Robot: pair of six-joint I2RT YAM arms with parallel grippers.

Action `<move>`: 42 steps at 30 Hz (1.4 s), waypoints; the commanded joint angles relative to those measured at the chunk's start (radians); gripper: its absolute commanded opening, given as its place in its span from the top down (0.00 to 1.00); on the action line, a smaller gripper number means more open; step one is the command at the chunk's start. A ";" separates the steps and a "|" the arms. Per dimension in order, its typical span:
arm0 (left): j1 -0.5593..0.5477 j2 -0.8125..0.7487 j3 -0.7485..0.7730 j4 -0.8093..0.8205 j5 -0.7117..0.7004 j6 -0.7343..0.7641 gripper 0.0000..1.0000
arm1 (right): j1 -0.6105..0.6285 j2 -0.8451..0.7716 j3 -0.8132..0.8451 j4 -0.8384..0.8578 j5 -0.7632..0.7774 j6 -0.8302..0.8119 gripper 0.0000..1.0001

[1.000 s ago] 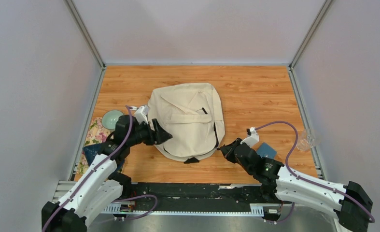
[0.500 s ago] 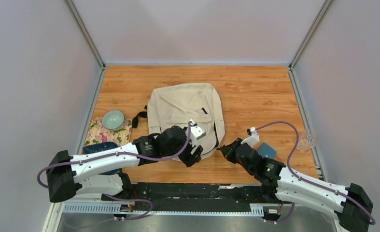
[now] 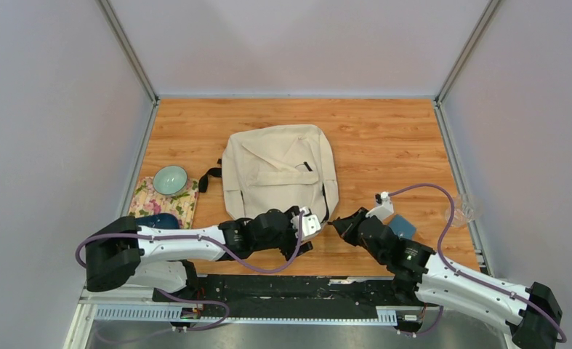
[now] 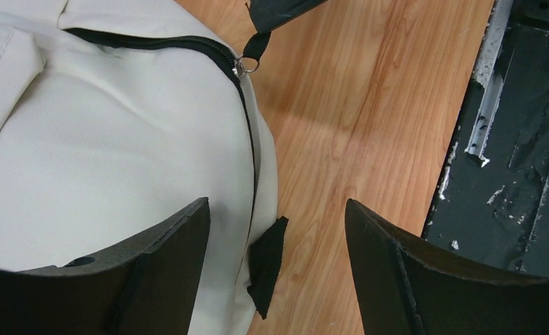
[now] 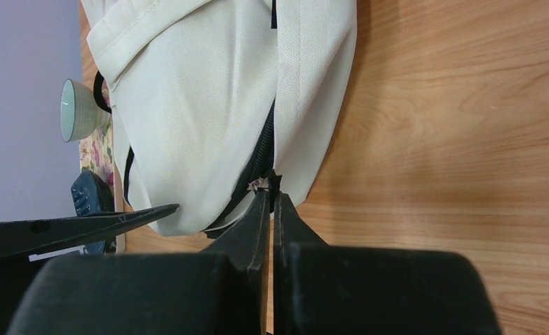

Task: Pack the student bag
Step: Zip the student bag at the center of the board.

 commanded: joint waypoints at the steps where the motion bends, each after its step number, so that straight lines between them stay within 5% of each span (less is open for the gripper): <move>1: -0.015 0.036 -0.015 0.193 0.011 0.062 0.23 | -0.003 -0.013 0.035 -0.002 0.009 0.001 1.00; 4: -0.015 0.076 -0.003 0.207 0.003 0.047 0.37 | -0.003 -0.007 0.040 0.009 0.000 -0.005 1.00; 10: -0.015 0.149 0.031 0.161 -0.006 0.001 0.85 | -0.003 0.030 0.058 0.034 -0.011 -0.022 1.00; 13: -0.015 0.168 0.028 0.130 -0.013 -0.016 0.95 | -0.003 0.060 0.072 0.046 -0.009 -0.032 1.00; 27: -0.015 0.148 -0.090 0.098 -0.033 -0.141 1.00 | -0.024 0.252 0.219 0.044 0.057 -0.161 1.00; 33: -0.015 0.116 -0.051 0.082 -0.116 -0.153 0.85 | -0.023 0.278 0.209 0.074 0.005 -0.141 1.00; 36: -0.015 0.082 -0.048 0.102 -0.124 -0.145 0.69 | -0.023 0.266 0.192 0.077 -0.018 -0.123 1.00; 37: -0.015 0.068 -0.051 0.111 -0.122 -0.144 0.19 | -0.023 0.261 0.189 0.074 -0.018 -0.120 1.00; 42: -0.017 -0.025 -0.066 0.127 -0.102 -0.113 0.18 | -0.023 0.229 0.181 0.051 -0.005 -0.117 1.00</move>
